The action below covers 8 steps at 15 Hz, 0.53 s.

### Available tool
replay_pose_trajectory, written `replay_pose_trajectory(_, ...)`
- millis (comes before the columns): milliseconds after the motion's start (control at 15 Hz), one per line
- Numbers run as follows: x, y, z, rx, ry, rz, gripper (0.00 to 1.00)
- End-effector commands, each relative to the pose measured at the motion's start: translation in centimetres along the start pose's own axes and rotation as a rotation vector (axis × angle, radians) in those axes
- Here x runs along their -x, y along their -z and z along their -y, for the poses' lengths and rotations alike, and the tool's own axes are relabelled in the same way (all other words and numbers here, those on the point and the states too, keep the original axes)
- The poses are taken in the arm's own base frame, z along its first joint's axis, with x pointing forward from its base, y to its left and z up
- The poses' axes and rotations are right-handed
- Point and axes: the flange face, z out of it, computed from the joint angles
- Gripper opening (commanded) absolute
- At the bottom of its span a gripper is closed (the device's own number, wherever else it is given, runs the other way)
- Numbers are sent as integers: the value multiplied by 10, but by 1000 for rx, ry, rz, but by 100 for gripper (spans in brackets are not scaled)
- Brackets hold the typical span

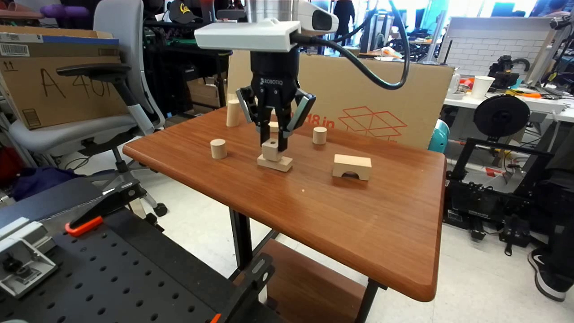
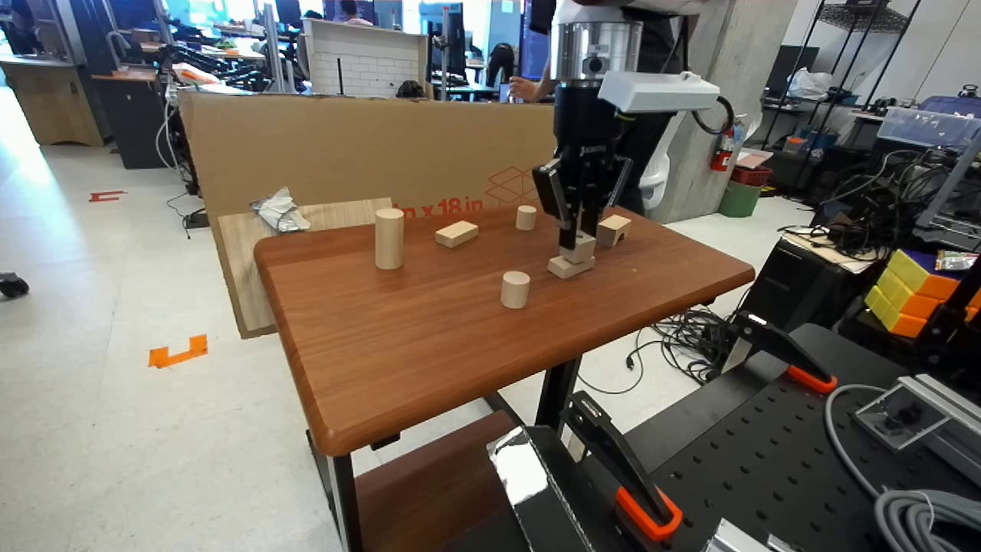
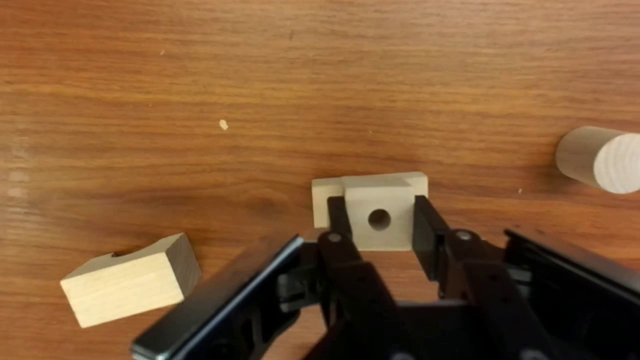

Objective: Pick up the square block and put it on the cylindrical block on the left

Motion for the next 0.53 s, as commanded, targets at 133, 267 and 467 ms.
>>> replay_pose_trajectory(133,10,43,42,35,36,-61,9)
replay_pose_trajectory(267,14,47,56,31,52,-66,9)
replay_pose_trajectory(467,22,49,70,22,76,-60,9)
